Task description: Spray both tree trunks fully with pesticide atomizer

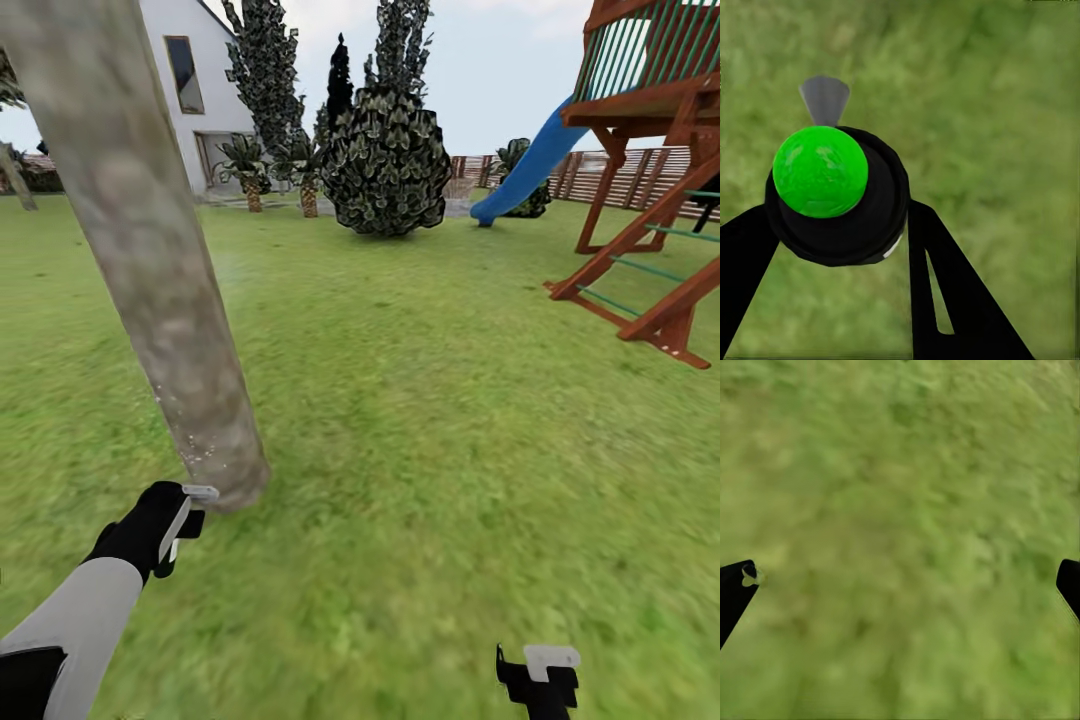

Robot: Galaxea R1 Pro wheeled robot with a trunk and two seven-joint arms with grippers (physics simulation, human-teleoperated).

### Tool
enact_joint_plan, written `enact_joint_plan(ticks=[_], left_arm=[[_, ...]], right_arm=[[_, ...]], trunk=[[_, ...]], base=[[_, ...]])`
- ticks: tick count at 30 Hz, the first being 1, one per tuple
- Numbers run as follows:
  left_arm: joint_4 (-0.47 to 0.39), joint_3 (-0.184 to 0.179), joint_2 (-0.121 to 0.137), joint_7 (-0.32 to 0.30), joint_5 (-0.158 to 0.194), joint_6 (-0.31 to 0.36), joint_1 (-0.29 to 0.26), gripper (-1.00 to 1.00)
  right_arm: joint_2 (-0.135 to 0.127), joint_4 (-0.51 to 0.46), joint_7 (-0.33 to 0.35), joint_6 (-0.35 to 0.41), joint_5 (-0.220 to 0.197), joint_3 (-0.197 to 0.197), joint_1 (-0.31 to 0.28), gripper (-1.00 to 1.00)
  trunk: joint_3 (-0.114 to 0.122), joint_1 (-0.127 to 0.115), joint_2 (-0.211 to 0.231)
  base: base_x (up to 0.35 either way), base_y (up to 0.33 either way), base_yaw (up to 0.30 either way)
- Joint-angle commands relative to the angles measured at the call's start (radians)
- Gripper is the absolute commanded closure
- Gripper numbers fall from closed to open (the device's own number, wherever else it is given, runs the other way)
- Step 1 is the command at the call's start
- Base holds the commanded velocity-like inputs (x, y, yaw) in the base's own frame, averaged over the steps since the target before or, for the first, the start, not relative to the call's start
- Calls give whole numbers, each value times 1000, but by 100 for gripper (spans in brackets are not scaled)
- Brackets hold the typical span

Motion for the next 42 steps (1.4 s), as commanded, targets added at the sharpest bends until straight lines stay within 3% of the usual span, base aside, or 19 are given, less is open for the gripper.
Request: enact_joint_plan(ticks=[1, 16, 42], left_arm=[[-2, 4, -1, -4, -10, 5, -1, 100], [-2, 4, -1, -4, -11, 5, -1, 100], [-4, 5, -1, -4, -10, 4, -1, 100]], right_arm=[[0, 0, -6, -2, 11, -5, -1, -100], [0, 0, -5, -2, 11, -5, -1, -100], [1, 0, -5, -2, 11, -5, -1, -100]], trunk=[[-1, 0, 0], [-1, 0, 0], [-1, 0, 0]], base=[[110, -277, 68], [119, -277, 21], [120, -277, 265]])
